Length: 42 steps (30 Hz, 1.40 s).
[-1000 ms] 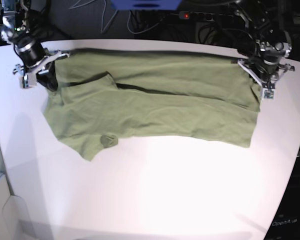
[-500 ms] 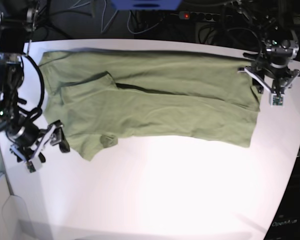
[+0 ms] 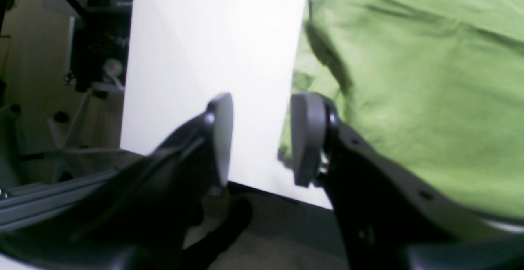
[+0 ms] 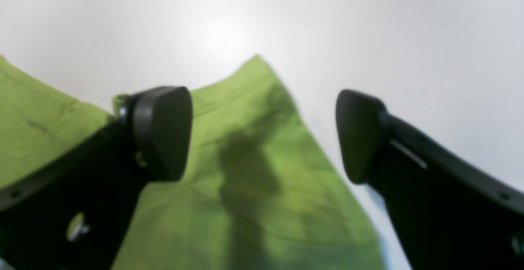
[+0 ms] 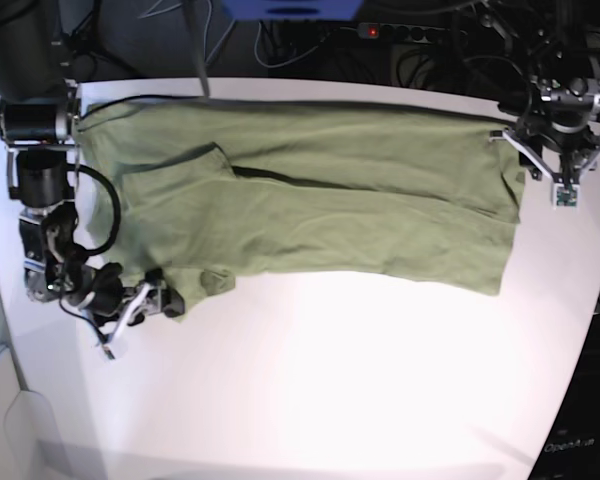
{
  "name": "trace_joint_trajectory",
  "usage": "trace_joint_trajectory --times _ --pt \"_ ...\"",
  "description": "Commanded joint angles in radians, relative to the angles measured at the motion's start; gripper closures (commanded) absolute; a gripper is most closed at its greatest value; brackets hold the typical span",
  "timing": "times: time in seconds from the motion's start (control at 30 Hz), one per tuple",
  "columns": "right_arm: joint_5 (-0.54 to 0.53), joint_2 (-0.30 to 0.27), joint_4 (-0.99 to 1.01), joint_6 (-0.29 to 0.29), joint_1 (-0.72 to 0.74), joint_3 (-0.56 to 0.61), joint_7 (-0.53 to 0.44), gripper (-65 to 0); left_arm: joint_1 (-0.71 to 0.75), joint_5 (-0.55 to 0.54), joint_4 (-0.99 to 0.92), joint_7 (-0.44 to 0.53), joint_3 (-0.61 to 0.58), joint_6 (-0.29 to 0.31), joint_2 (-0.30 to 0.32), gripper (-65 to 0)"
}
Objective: Fold the T-shirt properly
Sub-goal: 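Open both grippers and release the shirt, then grasp the shirt's opposite edge with both grippers at its two corners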
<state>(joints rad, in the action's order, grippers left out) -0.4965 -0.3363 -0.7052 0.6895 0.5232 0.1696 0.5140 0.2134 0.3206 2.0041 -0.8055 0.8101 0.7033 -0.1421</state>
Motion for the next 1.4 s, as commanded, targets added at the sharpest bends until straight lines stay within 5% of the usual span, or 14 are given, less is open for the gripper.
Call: trace_joint_trajectory --times 0.0,0.27,0.37,0.47,0.57,0.93,1.13,1.37 --pt "-0.017 -0.007 -0.001 0.009 0.041 0.008 -0.045 -53.4 -0.007 -0.005 0.019 0.015 0.001 -0.005 0.005 -22.7" --pt "-0.017 0.018 0.086 0.009 0.044 0.020 -0.127 -53.1 -0.009 -0.005 0.019 0.015 0.001 -0.005 0.005 -22.7" --pt "-0.015 0.018 0.091 0.009 0.035 0.020 -0.131 -47.4 -0.009 -0.005 0.017 0.015 0.001 -0.005 0.005 -22.7" --pt "-0.015 0.018 0.094 0.009 0.022 0.020 -0.131 -28.0 -0.010 -0.005 0.017 0.015 0.001 -0.005 0.005 -22.7" --pt "-0.015 0.018 0.092 0.009 0.013 0.021 -0.131 -0.6 -0.029 -0.005 0.017 0.015 0.001 -0.005 0.005 -22.9" --pt "-0.015 0.001 0.092 0.009 0.012 0.051 -0.131 -0.6 -0.137 -0.005 0.016 0.015 0.002 -0.005 0.014 -23.8" --pt "-0.015 -0.001 0.092 0.009 0.012 0.051 -0.127 -0.6 -0.220 -0.013 0.011 0.019 -0.001 -0.005 0.014 -41.6" --pt "-0.015 -0.001 0.092 0.009 0.012 0.051 -0.124 -0.6 -0.385 -0.013 -0.259 0.028 0.001 -0.005 0.091 -42.0"
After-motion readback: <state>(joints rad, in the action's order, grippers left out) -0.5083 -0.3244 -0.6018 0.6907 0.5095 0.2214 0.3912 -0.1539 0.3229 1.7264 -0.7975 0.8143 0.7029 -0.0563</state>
